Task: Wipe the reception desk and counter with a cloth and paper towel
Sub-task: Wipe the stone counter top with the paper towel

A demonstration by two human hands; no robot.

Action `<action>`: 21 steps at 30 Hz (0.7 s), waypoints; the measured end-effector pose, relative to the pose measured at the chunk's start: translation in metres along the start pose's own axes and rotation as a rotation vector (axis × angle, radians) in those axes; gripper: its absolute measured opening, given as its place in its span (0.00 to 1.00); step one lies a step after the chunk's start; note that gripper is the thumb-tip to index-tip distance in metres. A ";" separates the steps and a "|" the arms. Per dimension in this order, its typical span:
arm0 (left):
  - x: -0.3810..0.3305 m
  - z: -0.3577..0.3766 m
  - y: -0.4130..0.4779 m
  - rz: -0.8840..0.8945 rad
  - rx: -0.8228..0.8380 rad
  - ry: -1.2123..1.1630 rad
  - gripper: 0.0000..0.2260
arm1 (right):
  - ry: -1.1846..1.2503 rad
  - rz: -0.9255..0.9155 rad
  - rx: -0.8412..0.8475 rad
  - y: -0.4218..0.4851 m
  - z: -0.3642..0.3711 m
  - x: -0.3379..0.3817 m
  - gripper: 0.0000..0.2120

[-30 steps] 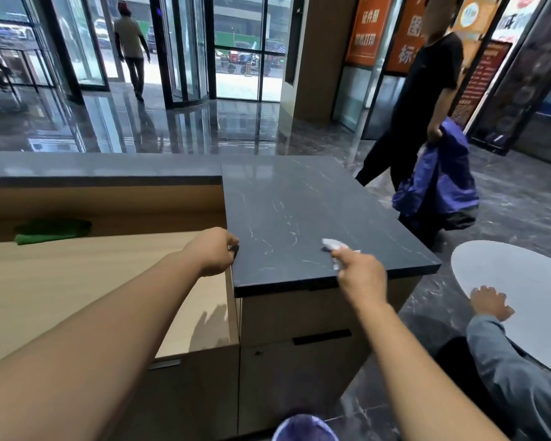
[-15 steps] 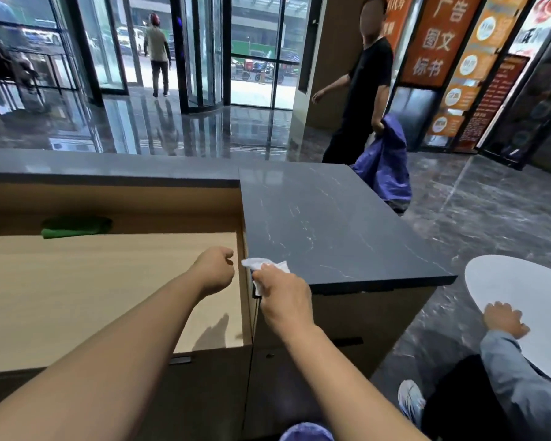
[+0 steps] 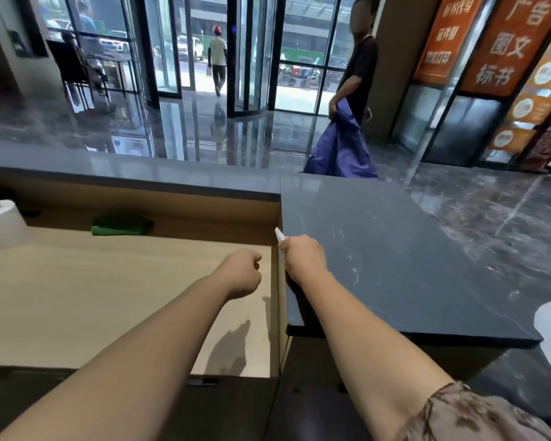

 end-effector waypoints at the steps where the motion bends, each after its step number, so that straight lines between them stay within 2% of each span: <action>1: -0.001 -0.001 0.003 0.006 -0.006 0.015 0.17 | 0.006 0.002 0.001 0.002 0.000 0.000 0.22; 3: -0.004 -0.001 0.006 0.021 -0.003 0.037 0.18 | 0.034 0.020 -0.005 -0.003 0.002 0.002 0.19; 6: -0.005 0.003 0.006 0.041 0.006 0.053 0.19 | 0.088 0.039 -0.050 -0.034 0.008 0.004 0.21; 10: -0.019 0.016 -0.008 0.098 -0.018 0.173 0.15 | 0.150 0.018 -0.089 -0.079 0.009 -0.016 0.25; 12: -0.031 0.022 -0.017 0.126 -0.036 0.221 0.18 | 0.179 0.088 -0.061 -0.095 0.004 -0.043 0.20; 15: -0.047 0.034 -0.024 0.212 0.009 0.298 0.13 | 0.203 0.214 -0.099 -0.117 -0.001 -0.090 0.17; 17: -0.058 0.042 -0.027 0.257 0.045 0.358 0.06 | 0.209 0.291 -0.118 -0.129 -0.006 -0.120 0.18; 20: -0.075 0.053 -0.031 0.306 0.081 0.388 0.05 | 0.167 0.436 -0.085 -0.139 -0.013 -0.162 0.24; 21: -0.078 0.054 -0.031 0.314 0.082 0.386 0.08 | 0.151 0.495 -0.072 -0.142 -0.016 -0.173 0.25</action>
Point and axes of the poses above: each hand's wrist, its own y-axis towards the middle knuckle, its own z-axis out of the palm, x = y × z, the point moved 4 cm from there along y, towards the middle knuckle, and after that the axes turned 5 degrees about x, right-handed, at the moved point
